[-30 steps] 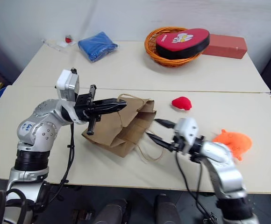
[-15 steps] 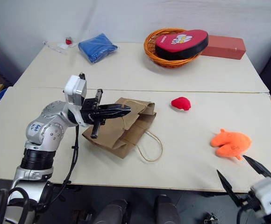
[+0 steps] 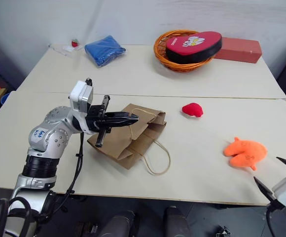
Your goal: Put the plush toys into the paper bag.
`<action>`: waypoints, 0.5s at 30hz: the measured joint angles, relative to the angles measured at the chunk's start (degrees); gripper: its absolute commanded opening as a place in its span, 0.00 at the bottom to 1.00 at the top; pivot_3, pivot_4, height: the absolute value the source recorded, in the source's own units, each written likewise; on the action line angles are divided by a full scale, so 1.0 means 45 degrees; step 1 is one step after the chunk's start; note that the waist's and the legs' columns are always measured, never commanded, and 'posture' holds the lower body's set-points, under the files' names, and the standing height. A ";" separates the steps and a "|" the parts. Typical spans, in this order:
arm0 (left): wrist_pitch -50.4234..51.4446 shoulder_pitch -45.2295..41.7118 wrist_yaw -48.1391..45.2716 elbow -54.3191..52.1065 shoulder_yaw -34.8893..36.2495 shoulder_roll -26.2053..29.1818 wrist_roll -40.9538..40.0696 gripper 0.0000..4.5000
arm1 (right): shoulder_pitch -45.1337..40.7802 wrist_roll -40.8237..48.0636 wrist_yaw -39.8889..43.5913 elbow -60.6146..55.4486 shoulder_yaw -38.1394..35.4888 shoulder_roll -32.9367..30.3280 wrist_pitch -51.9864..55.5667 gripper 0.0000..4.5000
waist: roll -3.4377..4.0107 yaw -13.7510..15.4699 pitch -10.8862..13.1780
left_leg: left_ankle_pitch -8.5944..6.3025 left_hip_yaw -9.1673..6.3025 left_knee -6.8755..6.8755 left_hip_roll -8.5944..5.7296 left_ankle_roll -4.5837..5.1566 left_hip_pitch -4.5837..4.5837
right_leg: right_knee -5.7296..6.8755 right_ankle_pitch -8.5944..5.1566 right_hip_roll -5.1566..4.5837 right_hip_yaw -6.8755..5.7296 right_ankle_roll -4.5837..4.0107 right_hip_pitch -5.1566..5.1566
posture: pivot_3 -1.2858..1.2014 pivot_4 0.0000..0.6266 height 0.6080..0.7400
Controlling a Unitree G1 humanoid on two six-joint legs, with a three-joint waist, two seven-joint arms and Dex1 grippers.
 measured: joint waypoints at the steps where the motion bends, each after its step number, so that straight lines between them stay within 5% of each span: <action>1: 0.0002 0.0000 0.0026 -0.0022 0.0002 0.0003 0.0000 0.00 | -0.0402 -0.0219 0.0010 0.0447 0.0274 -0.0410 -0.0168 0.99 | -0.0001 -0.0002 0.0000 | 0.0000 0.0006 0.0003 0.0003 0.0002 0.0004 | 0.0000 0.0001 0.0001 0.0006 0.0001 0.0004 | 0.52 0.24 1.00; 10: 0.0116 0.0075 0.0563 -0.0494 0.0070 0.0038 -0.0003 0.00 | -0.3602 -0.1180 -0.0003 0.3357 0.3167 -0.2258 -0.1346 0.99 | -0.0032 -0.0033 0.0009 | -0.0004 0.0018 0.0019 0.0048 -0.0002 -0.0002 | -0.0007 0.0001 0.0038 0.0011 0.0001 0.0004 | 0.52 0.24 1.00; 15: 0.0138 0.0155 0.0655 -0.0525 0.0087 0.0113 -0.0003 0.00 | -0.4690 -0.1274 -0.0013 0.3716 0.4224 -0.2276 -0.1537 0.71 | -0.0058 -0.0230 0.0014 | -0.0018 0.0032 0.0032 0.0091 -0.0026 0.0003 | -0.0001 0.0002 0.0082 0.0024 -0.0001 0.0003 | 0.52 0.24 1.00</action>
